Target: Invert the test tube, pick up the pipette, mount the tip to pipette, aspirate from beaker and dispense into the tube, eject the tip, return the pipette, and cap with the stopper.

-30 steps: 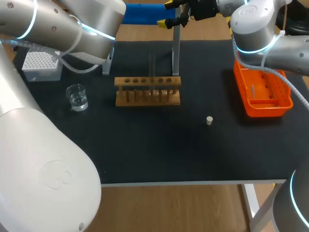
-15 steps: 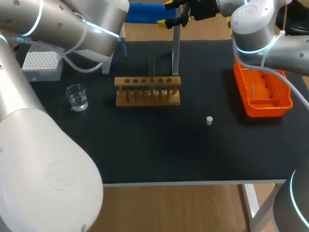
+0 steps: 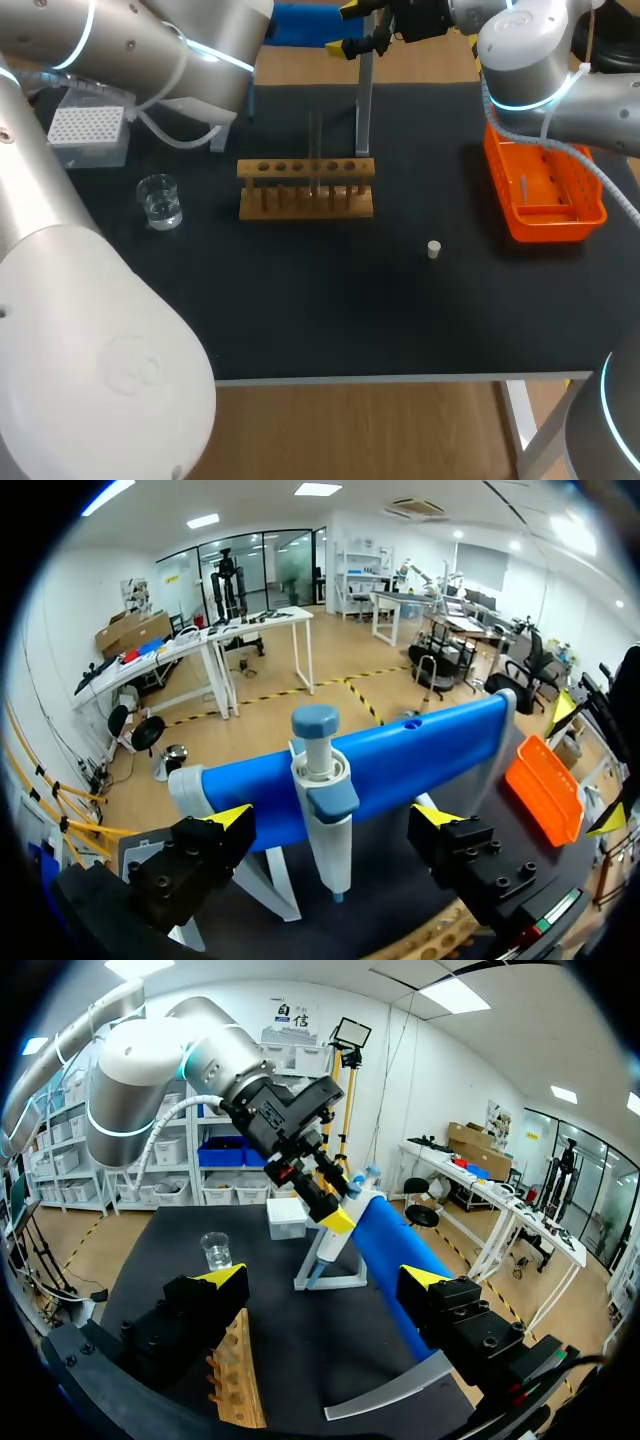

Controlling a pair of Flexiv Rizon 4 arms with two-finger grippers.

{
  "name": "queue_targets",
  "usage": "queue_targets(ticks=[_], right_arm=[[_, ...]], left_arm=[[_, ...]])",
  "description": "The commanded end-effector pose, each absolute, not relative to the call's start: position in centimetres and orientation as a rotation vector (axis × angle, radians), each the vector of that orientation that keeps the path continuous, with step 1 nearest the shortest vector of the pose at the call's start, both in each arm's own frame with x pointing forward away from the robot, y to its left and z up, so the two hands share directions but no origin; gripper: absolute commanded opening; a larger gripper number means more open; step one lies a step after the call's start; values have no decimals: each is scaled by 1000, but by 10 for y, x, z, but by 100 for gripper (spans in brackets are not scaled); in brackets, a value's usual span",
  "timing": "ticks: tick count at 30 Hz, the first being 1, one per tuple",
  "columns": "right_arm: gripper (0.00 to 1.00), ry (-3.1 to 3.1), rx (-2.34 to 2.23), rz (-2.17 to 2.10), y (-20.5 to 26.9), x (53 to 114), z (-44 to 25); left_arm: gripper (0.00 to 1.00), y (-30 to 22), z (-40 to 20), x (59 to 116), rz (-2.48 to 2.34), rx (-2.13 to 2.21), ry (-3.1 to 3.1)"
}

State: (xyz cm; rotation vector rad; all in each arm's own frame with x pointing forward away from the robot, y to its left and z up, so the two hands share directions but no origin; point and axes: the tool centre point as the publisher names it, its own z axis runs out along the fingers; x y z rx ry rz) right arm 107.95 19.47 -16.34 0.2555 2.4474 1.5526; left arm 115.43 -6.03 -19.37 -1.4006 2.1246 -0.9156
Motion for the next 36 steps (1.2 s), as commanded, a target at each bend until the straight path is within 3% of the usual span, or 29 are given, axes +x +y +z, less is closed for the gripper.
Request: queue_targets(ticks=[1, 19, 36], right_arm=[[100, 2452, 255, 1550, 194, 1080, -163], [100, 2452, 255, 1550, 194, 1080, -163], [100, 2452, 255, 1550, 194, 1080, -163]], left_arm=[[100, -61, -185, 1143, -877, -1421, 2159], [100, -71, -165, 1070, -969, -1350, 2154], [100, -104, -176, 954, -1520, -754, 2311]])
